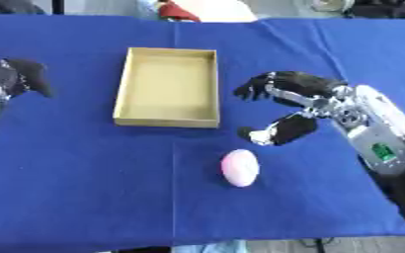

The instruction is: Pick up objects on the table and place them in the box.

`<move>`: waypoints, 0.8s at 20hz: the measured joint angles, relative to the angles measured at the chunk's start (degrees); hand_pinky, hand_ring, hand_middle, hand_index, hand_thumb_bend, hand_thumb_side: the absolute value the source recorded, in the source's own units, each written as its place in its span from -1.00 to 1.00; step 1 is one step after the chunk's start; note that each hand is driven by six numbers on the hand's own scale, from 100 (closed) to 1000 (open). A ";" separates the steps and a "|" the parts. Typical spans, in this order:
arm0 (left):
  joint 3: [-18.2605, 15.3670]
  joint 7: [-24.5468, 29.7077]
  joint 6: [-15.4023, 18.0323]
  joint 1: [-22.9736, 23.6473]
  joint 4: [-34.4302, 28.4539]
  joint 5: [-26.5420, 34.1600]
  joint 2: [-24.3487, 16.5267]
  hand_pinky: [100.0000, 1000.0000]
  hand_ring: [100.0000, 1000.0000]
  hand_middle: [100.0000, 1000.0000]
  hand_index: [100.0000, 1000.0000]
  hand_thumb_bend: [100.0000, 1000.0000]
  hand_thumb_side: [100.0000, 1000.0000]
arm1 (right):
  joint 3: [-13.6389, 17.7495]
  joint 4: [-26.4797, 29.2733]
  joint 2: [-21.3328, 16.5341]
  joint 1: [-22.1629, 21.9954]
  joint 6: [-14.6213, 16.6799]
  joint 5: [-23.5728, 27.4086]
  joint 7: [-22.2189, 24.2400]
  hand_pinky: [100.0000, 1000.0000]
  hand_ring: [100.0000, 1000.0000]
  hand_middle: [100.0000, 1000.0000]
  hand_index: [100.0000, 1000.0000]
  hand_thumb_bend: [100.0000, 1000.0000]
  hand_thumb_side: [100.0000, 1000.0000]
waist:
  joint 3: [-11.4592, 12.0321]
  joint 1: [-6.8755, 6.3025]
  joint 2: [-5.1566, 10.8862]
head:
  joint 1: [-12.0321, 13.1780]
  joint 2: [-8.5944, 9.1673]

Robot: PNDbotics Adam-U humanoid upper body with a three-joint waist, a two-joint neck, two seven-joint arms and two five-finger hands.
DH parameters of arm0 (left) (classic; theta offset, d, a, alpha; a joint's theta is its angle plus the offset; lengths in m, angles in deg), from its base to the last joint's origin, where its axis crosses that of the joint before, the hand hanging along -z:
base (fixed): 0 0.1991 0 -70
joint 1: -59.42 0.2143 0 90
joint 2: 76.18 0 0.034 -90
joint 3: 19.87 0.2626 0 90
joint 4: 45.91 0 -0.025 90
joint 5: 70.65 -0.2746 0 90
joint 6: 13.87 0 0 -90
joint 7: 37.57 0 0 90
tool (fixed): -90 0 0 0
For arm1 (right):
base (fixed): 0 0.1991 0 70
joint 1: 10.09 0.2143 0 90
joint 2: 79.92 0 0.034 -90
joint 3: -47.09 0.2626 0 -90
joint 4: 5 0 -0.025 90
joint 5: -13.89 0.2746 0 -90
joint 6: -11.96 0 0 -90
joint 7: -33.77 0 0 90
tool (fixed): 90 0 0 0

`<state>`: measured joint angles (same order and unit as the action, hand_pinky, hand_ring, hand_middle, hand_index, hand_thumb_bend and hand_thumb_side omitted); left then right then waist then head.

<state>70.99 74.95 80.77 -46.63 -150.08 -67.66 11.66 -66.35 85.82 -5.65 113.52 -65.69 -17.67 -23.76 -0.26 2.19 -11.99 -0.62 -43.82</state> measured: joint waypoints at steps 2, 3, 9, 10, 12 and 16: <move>0.00 0.07 -0.06 0.00 0.13 -0.04 0.00 0.41 0.11 0.05 0.50 -1.00 0.60 | -0.63 -0.21 -0.23 0.22 0.52 -0.03 1.28 0.39 0.47 0.49 0.81 -0.16 0.29 | 0.09 0.02 0.00 | 0.00 0.00; 0.00 0.08 -0.07 0.00 0.22 -0.05 0.00 0.41 0.11 0.05 0.50 -1.00 0.60 | -0.90 -0.37 -0.40 0.24 0.73 -0.03 1.80 0.39 0.47 0.49 0.81 -0.14 0.30 | 0.12 0.02 0.00 | 0.00 0.00; 0.00 0.10 -0.07 0.05 0.29 -0.39 0.00 0.41 0.11 0.05 0.50 -1.00 0.60 | -1.83 -0.53 -1.31 0.69 1.66 0.31 3.76 0.40 0.47 0.49 0.82 -0.05 0.32 | 0.09 0.16 0.00 | 0.21 0.00; 0.00 0.11 -0.07 0.06 0.29 -0.45 0.00 0.41 0.11 0.05 0.50 -1.00 0.60 | -2.01 -0.53 -1.54 0.73 1.77 0.48 3.98 0.40 0.47 0.49 0.81 -0.04 0.32 | 0.04 0.23 0.00 | 0.24 0.00; 0.00 0.16 -0.03 0.12 0.30 -0.48 -0.01 0.41 0.11 0.05 0.50 -1.00 0.60 | -2.38 -0.45 -2.06 1.06 1.95 0.98 4.51 0.40 0.48 0.50 0.81 -0.04 0.33 | -0.01 0.36 0.00 | 0.29 0.00; 0.00 0.26 0.00 0.30 0.32 -0.52 -0.01 0.41 0.11 0.05 0.50 -1.00 0.60 | -3.08 0.02 -2.96 1.41 2.13 2.21 5.61 0.40 0.48 0.50 0.81 -0.05 0.34 | -0.05 0.39 0.00 | 0.45 0.00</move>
<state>70.99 75.20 80.78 -46.33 -149.77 -68.18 11.65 -69.43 85.85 -8.60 114.93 -63.57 -15.46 -18.14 -0.30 2.58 -11.99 -0.17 -43.82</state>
